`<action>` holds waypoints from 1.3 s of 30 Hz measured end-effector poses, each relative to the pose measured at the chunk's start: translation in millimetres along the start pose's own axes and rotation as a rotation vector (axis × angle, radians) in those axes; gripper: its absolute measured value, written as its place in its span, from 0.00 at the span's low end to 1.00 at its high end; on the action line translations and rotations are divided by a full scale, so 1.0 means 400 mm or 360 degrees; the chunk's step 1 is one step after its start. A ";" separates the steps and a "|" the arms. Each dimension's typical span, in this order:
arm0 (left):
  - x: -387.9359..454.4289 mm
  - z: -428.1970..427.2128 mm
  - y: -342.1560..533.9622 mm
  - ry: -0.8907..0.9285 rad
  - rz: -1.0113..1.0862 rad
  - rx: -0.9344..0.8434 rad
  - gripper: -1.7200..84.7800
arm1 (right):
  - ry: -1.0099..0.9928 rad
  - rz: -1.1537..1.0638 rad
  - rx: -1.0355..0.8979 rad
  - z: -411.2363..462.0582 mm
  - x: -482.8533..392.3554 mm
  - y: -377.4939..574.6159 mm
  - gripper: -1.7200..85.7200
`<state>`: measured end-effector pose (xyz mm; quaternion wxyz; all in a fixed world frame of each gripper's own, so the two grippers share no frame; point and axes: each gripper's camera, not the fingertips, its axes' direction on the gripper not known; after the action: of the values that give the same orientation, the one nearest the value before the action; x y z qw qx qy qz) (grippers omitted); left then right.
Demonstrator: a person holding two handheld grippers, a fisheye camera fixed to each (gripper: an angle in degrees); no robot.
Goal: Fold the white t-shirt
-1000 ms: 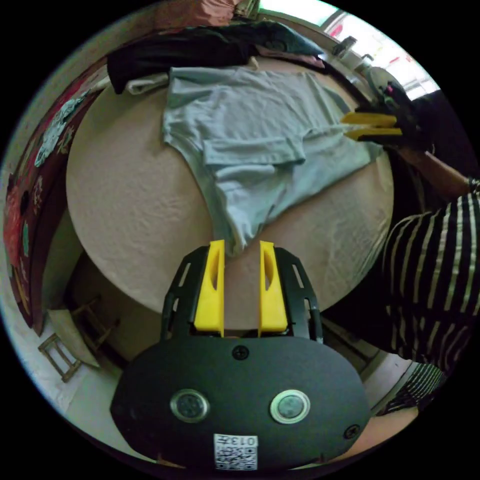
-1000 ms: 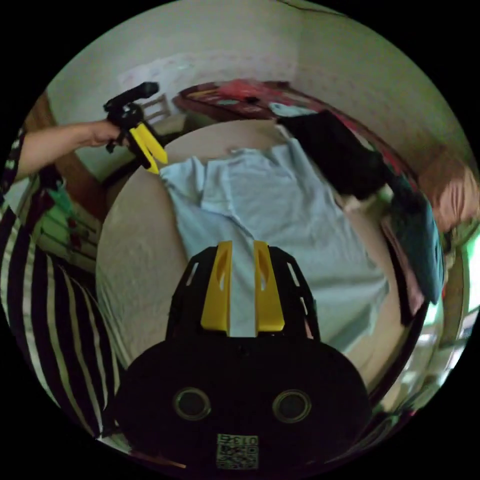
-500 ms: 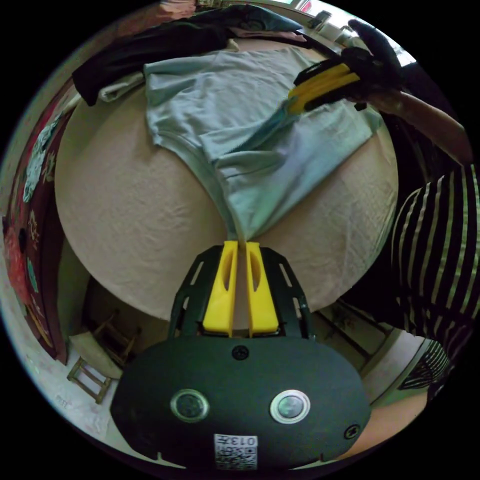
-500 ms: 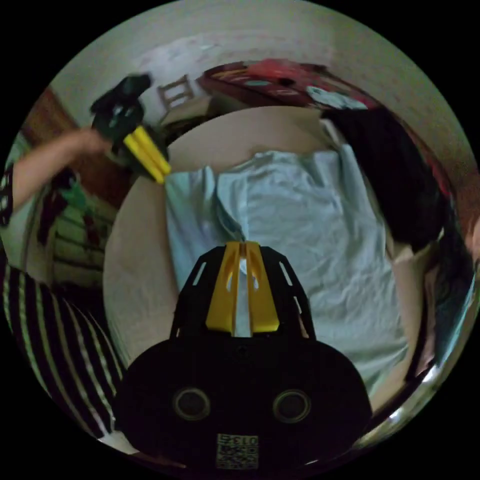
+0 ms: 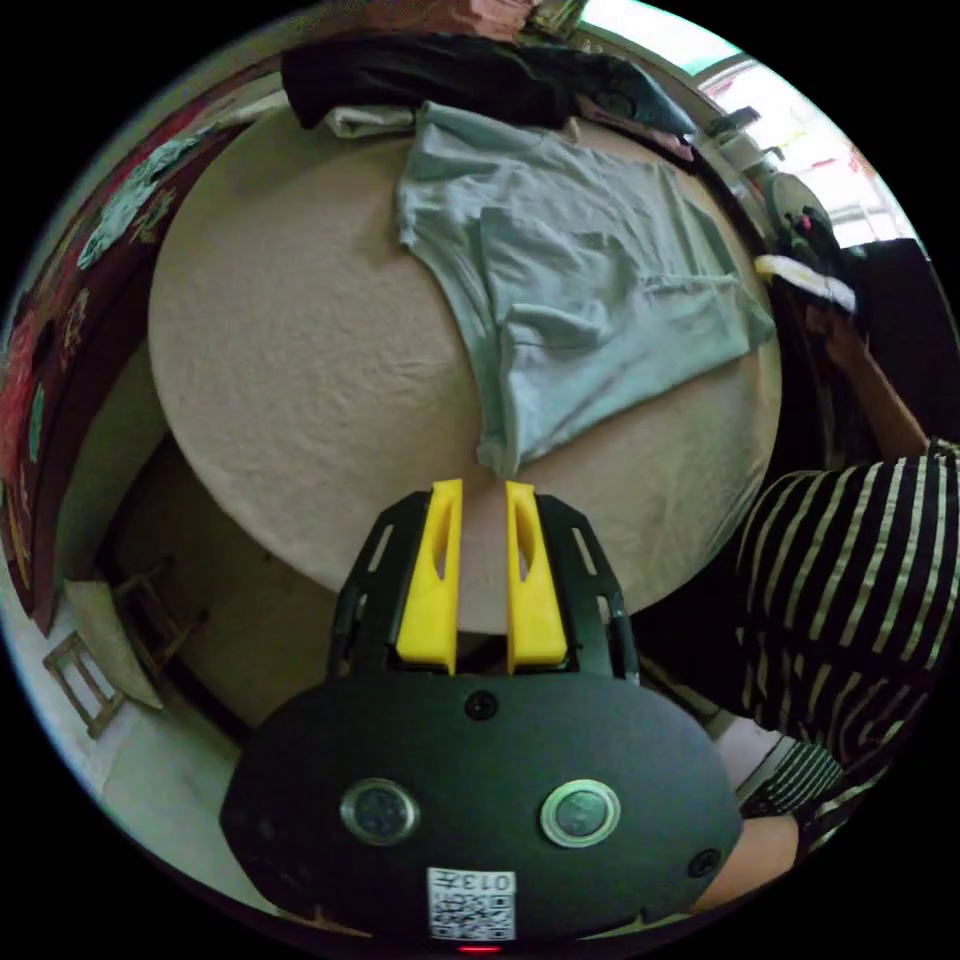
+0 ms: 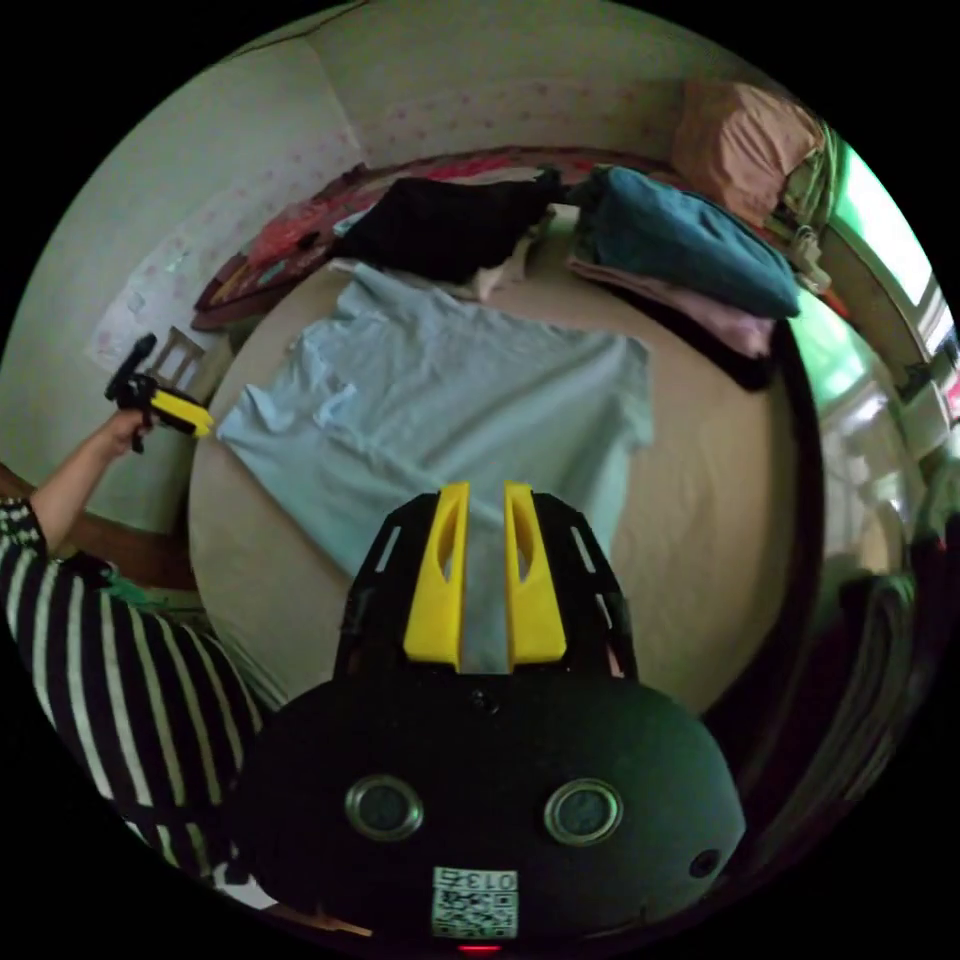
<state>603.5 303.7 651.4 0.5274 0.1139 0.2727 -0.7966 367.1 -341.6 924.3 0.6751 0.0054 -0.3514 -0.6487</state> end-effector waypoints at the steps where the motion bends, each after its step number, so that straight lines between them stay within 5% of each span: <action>1: 0.014 -0.002 0.014 0.0044 -0.0021 0.0087 0.11 | 0.0072 0.0027 -0.0052 -0.010 0.007 0.061 0.10; 5: 0.116 0.023 0.026 -0.0033 0.0113 0.0249 0.11 | 0.0179 0.0121 -0.0128 -0.016 -0.001 0.203 0.11; 14: 0.271 0.175 -0.055 -0.0419 0.0635 -0.0145 0.10 | 0.0214 -0.0036 -0.0150 0.050 -0.028 0.267 0.08; 24: 0.243 0.218 -0.126 -0.0204 0.0574 -0.0377 0.06 | 0.0036 -0.0072 -0.0408 0.038 0.058 0.320 0.04; 32: 0.352 0.206 -0.060 -0.0574 0.0694 -0.0139 0.11 | 0.0252 -0.0361 -0.0148 -0.023 -0.094 0.331 0.10; 39: 0.367 0.251 -0.111 -0.0663 0.0761 -0.0228 0.10 | 0.0305 -0.0580 -0.0296 0.062 -0.160 0.304 0.11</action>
<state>513.0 147.1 679.3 0.7506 -0.0282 0.1798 -0.6352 466.7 -255.1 969.3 0.5746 0.0683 -0.2174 -0.7860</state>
